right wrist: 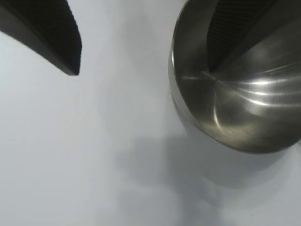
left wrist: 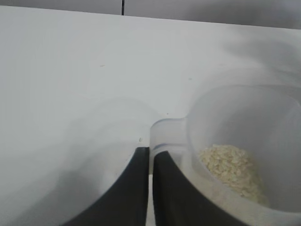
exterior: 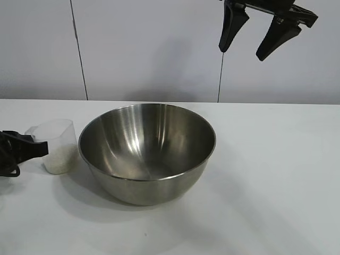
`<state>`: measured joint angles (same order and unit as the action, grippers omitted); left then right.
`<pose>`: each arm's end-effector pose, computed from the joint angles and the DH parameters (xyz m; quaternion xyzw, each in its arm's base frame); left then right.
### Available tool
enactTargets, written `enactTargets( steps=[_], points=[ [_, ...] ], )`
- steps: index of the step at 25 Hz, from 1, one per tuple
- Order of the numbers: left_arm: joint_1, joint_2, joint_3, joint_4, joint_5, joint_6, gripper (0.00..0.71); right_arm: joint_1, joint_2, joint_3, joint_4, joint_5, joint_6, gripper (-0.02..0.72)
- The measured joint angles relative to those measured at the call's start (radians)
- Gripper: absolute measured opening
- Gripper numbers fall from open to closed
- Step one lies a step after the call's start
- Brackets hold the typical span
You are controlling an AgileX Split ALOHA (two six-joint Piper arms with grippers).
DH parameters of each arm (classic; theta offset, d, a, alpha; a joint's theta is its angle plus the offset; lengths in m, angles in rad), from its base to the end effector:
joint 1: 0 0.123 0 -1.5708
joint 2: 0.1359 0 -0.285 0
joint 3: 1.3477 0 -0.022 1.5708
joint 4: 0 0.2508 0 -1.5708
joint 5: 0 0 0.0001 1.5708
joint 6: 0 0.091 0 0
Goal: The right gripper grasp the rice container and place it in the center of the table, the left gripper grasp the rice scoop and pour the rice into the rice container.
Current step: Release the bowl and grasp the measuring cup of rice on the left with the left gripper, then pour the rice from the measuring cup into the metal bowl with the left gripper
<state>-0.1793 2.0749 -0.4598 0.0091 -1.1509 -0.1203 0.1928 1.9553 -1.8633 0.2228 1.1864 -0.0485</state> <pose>0.2828 -0.0520 0.0684 0.0283 0.8266 -0.0863 0.5554 0.4148 0.1000 0.3086 -0.0961 0.9714 0.1223 0.1791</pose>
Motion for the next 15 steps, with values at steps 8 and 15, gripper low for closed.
enactTargets(
  steps=[8, 15],
  points=[
    [0.001, -0.155, 0.01, 0.01, 0.024, -0.005, 0.009, 0.0, 0.0, 0.0, 0.0, -0.004, 0.0, 0.516],
    [-0.008, -0.444, -0.021, 0.182, 0.319, 0.029, 0.009, 0.0, 0.0, 0.0, 0.0, -0.005, 0.0, 0.516]
  ],
)
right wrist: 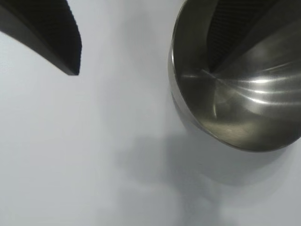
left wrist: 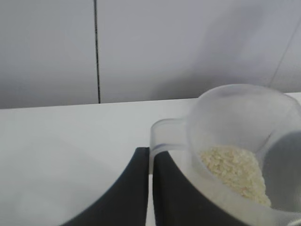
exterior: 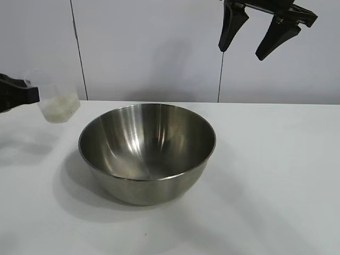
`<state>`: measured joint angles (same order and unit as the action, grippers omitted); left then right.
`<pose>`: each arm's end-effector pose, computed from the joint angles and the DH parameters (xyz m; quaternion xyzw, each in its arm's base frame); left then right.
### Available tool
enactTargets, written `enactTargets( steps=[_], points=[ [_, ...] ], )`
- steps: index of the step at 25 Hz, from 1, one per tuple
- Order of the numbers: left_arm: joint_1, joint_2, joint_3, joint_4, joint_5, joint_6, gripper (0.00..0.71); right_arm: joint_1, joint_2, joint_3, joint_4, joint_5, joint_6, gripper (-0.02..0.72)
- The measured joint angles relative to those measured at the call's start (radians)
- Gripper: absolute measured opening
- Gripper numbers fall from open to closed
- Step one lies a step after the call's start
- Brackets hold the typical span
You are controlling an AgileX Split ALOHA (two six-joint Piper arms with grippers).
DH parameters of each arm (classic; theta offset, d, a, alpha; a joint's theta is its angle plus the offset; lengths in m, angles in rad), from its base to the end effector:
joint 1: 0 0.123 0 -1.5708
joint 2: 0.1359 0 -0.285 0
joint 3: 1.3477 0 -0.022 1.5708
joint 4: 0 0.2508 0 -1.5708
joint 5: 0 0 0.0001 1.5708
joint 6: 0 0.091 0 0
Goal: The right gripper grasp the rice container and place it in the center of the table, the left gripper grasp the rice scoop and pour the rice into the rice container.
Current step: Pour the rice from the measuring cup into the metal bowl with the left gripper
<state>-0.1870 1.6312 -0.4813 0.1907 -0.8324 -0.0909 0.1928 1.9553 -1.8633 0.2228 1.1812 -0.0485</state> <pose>0.2770 -0.0654 0.1726 0.1313 0.7747 -0.1009 0.6103 0.4152 0.1000 0.3088 -0.0958 0.9710 0.1224 0.1817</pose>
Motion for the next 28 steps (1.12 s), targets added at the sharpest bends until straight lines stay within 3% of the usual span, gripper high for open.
enactTargets(
  steps=[3, 7, 13, 18, 24, 28],
  points=[
    [-0.06, -0.079, -0.022, 0.079, 0.116, -0.014, 0.009, 0.0, 0.0, 0.0, 0.001, -0.004, 0.0, 0.516],
    [-0.174, -0.105, -0.068, 0.115, 0.218, -0.009, 0.009, 0.0, 0.0, 0.0, 0.001, -0.015, 0.0, 0.516],
    [-0.27, -0.069, -0.126, 0.064, 0.272, 0.255, 0.009, 0.0, 0.0, 0.0, 0.003, -0.024, 0.0, 0.516],
    [-0.355, -0.061, -0.129, -0.214, 0.268, 0.662, 0.009, 0.0, 0.0, 0.0, 0.004, -0.027, 0.0, 0.516],
    [-0.523, -0.061, -0.149, -0.725, 0.154, 1.33, 0.009, 0.0, 0.0, 0.0, 0.004, -0.028, 0.0, 0.516],
    [-0.622, -0.061, -0.19, -0.902, 0.059, 1.743, 0.009, 0.0, 0.0, 0.0, 0.004, -0.031, 0.0, 0.516]
  ],
)
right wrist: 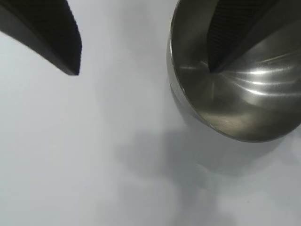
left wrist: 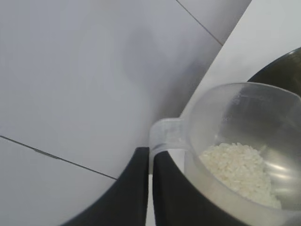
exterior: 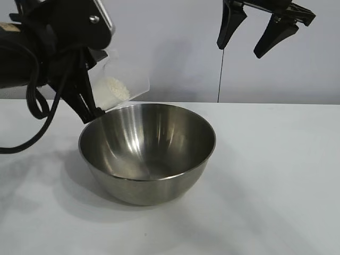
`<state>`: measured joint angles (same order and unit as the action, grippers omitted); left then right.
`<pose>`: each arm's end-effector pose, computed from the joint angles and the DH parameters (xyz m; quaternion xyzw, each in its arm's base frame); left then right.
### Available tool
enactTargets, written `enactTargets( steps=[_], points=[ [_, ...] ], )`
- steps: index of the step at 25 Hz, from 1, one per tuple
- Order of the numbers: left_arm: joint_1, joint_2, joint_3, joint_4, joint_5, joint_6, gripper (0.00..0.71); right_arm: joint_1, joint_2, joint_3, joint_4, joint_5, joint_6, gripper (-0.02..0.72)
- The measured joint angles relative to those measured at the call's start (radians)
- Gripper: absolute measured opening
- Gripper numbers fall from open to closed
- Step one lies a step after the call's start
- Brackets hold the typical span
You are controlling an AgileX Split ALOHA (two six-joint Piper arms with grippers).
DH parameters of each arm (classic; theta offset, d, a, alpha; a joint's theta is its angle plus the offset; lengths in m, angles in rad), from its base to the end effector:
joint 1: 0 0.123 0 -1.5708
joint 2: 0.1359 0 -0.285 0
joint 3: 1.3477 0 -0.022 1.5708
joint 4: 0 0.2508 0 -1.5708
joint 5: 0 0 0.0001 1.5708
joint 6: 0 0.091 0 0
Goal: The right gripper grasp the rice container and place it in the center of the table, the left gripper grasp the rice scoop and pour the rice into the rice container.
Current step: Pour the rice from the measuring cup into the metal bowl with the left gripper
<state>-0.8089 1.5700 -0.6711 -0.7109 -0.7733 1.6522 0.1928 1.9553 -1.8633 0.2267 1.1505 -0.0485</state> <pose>0.2417 -0.1933 0.2244 0.5207 0.5535 0.2683 0.5921 0.4177 0.1006 0.3099 -0.0933 0.9680 0.1250 0.1964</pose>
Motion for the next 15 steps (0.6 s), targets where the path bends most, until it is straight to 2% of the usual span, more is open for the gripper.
enactTargets(
  steps=[2, 7, 15],
  points=[
    [-0.026, 0.0, -0.018, -0.017, -0.028, 0.15, 0.009, 0.0, 0.0, 0.0, 0.001, 0.0, 0.0, 0.516],
    [-0.031, 0.0, -0.041, -0.003, -0.042, 0.424, 0.009, 0.0, 0.0, 0.0, 0.001, -0.001, 0.0, 0.516],
    [-0.031, 0.0, -0.043, 0.095, 0.024, 0.809, 0.009, 0.0, 0.0, 0.0, 0.003, -0.017, 0.0, 0.516]
  ],
)
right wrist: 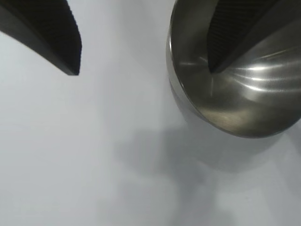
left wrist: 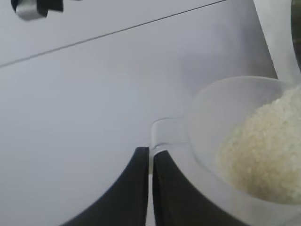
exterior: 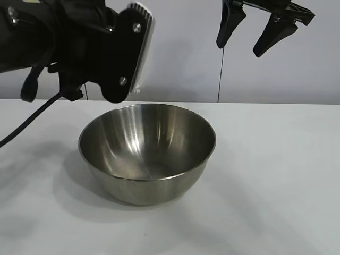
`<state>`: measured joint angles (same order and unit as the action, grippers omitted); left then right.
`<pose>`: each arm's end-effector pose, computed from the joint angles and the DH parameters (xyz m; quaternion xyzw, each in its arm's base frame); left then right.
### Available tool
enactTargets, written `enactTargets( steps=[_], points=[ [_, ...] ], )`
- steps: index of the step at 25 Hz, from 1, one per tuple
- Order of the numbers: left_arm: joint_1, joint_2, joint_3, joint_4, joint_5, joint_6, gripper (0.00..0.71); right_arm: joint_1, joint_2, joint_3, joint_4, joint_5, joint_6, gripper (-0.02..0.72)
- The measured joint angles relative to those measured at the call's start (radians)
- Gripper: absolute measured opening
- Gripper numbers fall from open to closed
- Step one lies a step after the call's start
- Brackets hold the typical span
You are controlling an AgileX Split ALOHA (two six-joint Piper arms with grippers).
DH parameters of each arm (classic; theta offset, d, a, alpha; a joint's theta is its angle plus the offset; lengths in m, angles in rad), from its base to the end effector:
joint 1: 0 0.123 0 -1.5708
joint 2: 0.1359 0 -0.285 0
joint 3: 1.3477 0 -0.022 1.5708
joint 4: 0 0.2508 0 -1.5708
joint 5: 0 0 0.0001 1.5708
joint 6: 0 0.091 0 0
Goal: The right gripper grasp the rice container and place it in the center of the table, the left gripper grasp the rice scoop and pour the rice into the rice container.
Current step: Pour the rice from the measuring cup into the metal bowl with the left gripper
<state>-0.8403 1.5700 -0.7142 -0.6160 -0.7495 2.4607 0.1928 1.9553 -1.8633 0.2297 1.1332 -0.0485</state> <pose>0.2382 -0.2123 0.2369 0.7022 0.2479 0.4779 0.4658 0.4191 0.1010 0.3106 -0.0918 0.9662 0.1269 0.2047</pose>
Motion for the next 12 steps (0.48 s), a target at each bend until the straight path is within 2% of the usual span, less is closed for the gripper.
enactTargets(
  steps=[7, 12],
  points=[
    [0.0, 0.0, -0.005, 0.001, 0.077, 0.21, 0.009, 0.0, 0.0, 0.0, 0.001, -0.002, 0.0, 0.516],
    [0.0, 0.003, -0.005, -0.022, 0.094, 0.285, 0.009, 0.0, 0.0, 0.0, 0.001, -0.003, 0.0, 0.516]
  ],
)
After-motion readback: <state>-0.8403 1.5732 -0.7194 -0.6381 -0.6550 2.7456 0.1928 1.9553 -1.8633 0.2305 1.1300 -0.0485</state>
